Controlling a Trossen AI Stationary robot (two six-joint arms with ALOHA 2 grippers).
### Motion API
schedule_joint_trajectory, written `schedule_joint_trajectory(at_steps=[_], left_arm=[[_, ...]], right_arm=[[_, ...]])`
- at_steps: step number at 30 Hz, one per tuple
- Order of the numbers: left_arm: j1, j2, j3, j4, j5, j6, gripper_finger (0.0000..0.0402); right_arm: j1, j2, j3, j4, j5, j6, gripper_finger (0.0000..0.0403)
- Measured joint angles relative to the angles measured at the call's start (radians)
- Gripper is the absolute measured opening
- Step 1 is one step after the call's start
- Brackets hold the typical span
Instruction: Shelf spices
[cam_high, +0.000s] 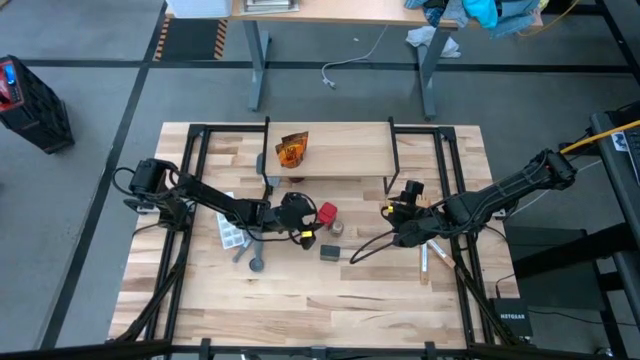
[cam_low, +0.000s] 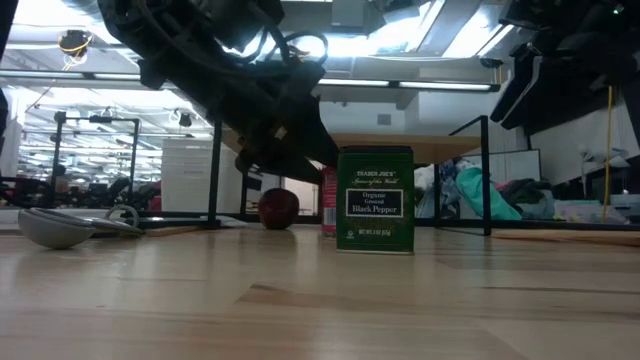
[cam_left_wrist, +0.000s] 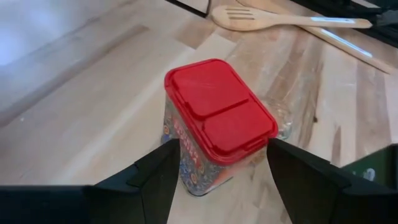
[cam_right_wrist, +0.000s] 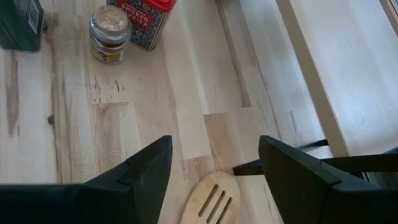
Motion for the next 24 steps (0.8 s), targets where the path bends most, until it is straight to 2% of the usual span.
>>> schedule_joint_trajectory(at_steps=[9,19,24], left_arm=[[0.009,0.000,0.000,-0.011,-0.175,0.061,0.0234],[0.066,0.000,0.000,-0.019,-0.182,0.098,0.0234],[0.050,-0.016,0.000,-0.018,-0.183,0.100,0.0233]], right_arm=[[0.000,0.000,0.000,0.000,0.000,0.000,0.0246],[0.000,0.000,0.000,-0.001,0.000,0.000,0.0246],[0.000,0.000,0.000,-0.011,0.000,-0.002,0.0246]])
